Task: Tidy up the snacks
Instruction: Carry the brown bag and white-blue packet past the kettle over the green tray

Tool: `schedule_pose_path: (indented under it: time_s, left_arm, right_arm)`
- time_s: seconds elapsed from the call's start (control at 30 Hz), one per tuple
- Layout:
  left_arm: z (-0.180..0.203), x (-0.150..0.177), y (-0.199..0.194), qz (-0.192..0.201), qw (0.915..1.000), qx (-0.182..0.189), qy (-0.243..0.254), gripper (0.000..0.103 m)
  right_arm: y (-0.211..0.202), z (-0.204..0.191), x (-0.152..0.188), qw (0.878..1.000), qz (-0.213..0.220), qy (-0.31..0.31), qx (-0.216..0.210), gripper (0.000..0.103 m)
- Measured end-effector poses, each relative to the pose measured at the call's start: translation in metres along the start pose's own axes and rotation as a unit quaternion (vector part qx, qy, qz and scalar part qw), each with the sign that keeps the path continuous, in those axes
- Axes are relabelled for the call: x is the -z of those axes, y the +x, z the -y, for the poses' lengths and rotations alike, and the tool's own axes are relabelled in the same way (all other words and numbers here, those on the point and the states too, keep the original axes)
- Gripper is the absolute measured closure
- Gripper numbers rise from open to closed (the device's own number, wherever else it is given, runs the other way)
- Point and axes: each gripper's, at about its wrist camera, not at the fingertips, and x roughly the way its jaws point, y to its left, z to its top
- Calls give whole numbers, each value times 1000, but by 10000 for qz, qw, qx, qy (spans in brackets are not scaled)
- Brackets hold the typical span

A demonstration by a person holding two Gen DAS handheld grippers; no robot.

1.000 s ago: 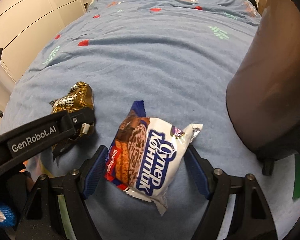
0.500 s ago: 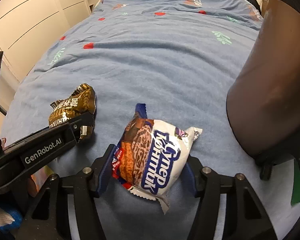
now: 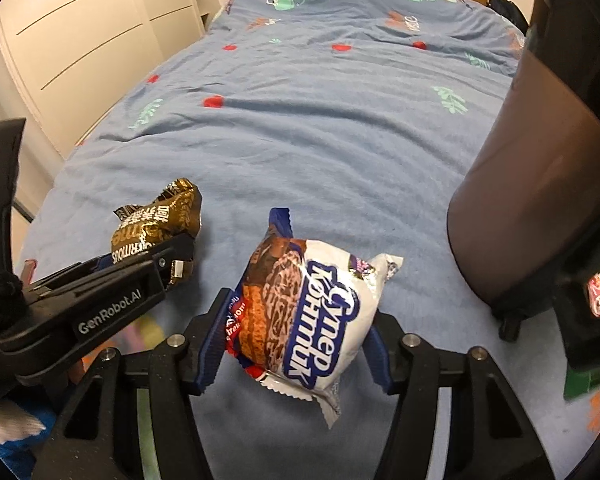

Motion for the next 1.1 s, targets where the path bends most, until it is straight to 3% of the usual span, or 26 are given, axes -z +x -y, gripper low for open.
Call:
schedule_pose_path:
  time_s: [0.47,1.1]
  left_arm:
    - [13,40,-57,64,9989,12,459,67]
    - [65,99,-89,-190,9923,87,1223,67]
  right_arm:
    - [-56,-1,45,9999,-40,-75,-76,28]
    - [-101,58,96,9992,-93,262,291,28]
